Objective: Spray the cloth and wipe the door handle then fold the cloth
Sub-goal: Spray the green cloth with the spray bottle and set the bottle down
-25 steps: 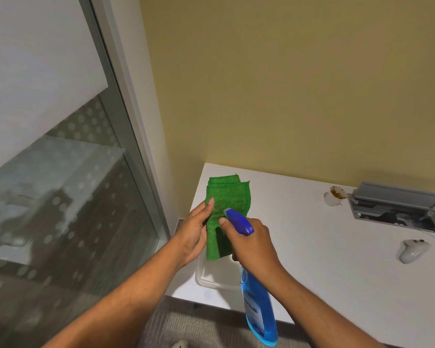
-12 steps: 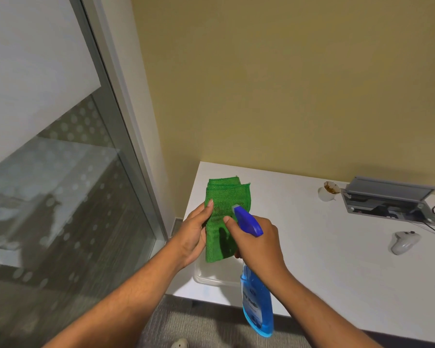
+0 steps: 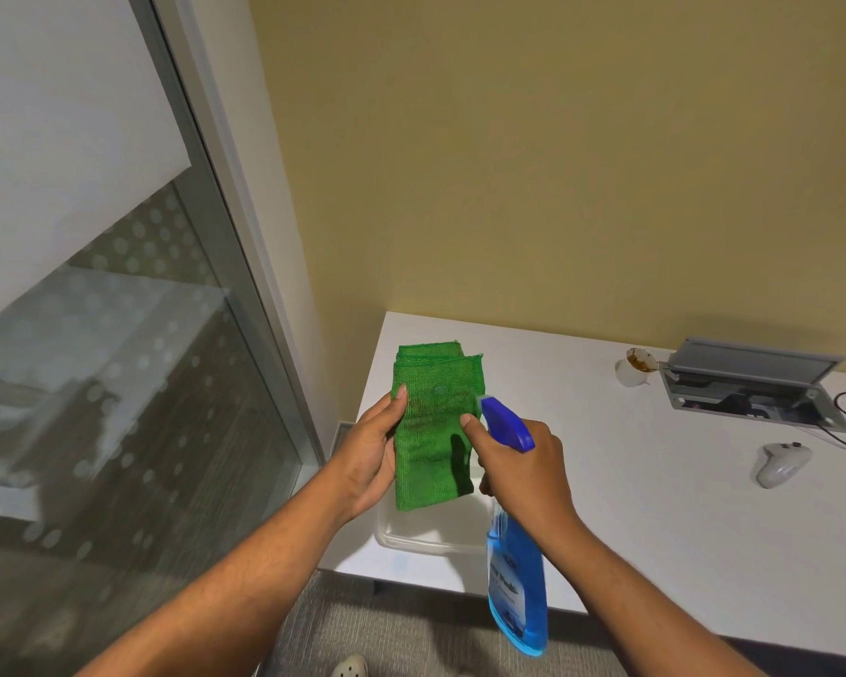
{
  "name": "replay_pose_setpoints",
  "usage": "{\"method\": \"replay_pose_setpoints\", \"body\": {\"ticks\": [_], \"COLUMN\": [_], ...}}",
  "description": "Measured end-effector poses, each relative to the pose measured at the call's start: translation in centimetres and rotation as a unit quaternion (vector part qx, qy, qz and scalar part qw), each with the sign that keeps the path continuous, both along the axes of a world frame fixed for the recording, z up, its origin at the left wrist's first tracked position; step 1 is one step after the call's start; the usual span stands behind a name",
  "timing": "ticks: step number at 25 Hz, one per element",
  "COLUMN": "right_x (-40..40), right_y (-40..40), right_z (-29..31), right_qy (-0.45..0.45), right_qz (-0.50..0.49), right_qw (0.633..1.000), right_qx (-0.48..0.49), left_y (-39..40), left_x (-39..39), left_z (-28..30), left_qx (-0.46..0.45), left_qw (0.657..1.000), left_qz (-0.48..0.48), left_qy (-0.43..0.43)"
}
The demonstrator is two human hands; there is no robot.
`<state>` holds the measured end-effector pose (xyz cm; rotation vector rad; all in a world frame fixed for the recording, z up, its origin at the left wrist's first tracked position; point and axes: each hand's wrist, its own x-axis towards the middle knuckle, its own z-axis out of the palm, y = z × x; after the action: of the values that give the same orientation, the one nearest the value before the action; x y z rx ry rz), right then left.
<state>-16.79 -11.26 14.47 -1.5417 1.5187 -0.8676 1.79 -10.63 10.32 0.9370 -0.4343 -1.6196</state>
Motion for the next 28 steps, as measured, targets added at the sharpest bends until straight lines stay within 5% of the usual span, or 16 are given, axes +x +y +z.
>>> {"method": "replay_pose_setpoints", "body": {"ticks": [7, 28], "right_x": [3.0, 0.0], "right_y": [1.9, 2.6], "right_z": [0.1, -0.5], "right_qy": [-0.003, 0.006], "right_qz": [0.067, 0.042], "right_qw": [0.998, 0.998], "right_qx": [-0.013, 0.040], "left_y": [0.1, 0.5], "left_x": [-0.6, -0.3], "left_z": [0.0, 0.0], "left_qx": [0.007, 0.011], "left_qw": [1.000, 1.000], "left_qz": [0.003, 0.005], "left_qy": [-0.005, 0.029]}}
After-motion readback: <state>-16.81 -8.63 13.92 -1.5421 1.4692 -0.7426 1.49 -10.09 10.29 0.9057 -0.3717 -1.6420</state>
